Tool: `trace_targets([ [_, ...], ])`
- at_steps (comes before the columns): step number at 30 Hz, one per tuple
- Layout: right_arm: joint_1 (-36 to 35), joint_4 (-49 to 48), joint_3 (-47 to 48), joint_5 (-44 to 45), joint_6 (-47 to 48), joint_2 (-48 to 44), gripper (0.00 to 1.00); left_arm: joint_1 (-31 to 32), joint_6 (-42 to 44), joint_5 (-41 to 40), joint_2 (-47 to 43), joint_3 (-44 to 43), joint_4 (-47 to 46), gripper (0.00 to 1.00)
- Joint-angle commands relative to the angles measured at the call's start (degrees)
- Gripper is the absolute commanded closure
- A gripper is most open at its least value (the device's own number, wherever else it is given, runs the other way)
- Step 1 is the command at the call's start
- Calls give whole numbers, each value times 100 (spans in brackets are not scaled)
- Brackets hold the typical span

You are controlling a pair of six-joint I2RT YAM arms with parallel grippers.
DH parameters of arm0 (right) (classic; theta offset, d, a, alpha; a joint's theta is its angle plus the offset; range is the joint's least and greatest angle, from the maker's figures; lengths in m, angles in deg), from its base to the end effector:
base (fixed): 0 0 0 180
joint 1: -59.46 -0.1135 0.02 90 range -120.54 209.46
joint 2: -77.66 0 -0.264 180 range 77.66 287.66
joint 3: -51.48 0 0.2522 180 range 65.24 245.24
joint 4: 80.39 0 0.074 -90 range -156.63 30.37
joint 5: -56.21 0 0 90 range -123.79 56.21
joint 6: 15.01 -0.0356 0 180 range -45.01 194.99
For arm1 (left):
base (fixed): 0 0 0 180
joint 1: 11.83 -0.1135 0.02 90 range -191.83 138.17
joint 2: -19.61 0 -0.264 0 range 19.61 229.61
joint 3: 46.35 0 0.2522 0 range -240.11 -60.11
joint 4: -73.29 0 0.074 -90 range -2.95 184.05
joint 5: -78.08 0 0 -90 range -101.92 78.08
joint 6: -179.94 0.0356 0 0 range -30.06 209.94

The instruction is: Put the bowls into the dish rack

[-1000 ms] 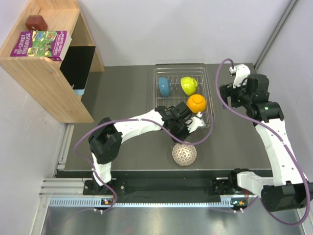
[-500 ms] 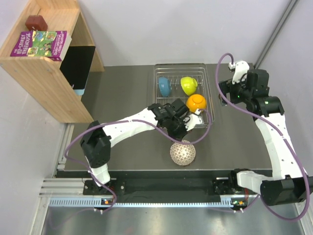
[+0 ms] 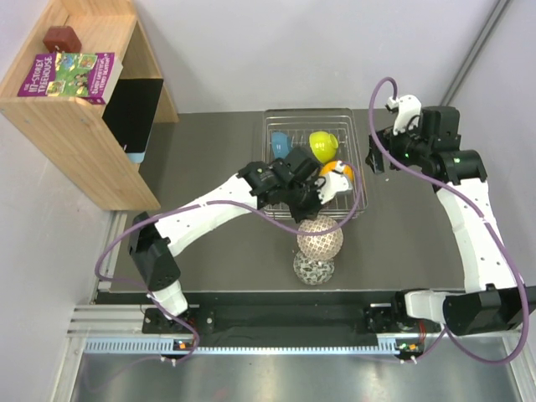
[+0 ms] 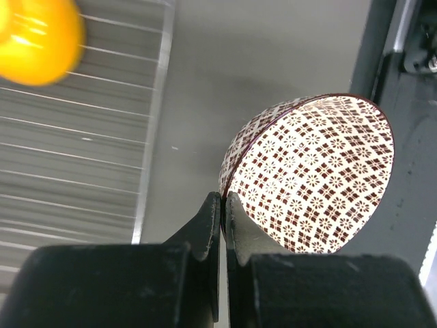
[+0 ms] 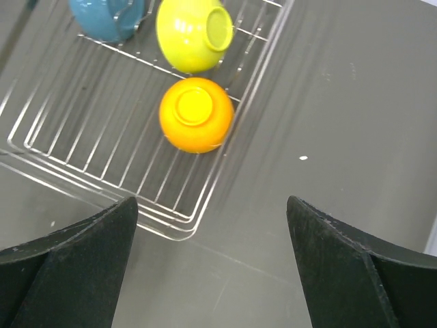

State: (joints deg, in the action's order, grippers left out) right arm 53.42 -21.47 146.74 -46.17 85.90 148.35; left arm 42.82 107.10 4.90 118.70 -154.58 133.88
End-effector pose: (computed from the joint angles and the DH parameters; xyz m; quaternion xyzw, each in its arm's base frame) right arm 0.2497 0.0341 0.4061 -0.1794 0.8622 0.0756 0.4677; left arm 0.2103 -0.3143 0.3297 0.5867 0.7281 -0.2357 0.2649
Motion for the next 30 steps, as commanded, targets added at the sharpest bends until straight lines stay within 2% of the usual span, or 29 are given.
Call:
trace_targets([
  [1,77,291,516,-676,-63,189,9,-402,199,172,-364,-563,-121,100],
  [3,77,396,657,-862,-81,269,8,-727,217,321,-250,-746,-139,100],
  [6,77,545,841,-1493,-151,558,0,-1175,190,524,-48,-1002,-183,100],
  [10,77,791,1131,-2311,-221,989,0,-1588,217,638,154,-1196,-323,100],
  [21,77,827,1615,-4833,-723,2570,0,-1914,217,1034,673,-1899,-473,100],
  [30,68,801,1527,-5186,-722,2870,0,-2301,-29,1754,717,-1925,-868,100],
])
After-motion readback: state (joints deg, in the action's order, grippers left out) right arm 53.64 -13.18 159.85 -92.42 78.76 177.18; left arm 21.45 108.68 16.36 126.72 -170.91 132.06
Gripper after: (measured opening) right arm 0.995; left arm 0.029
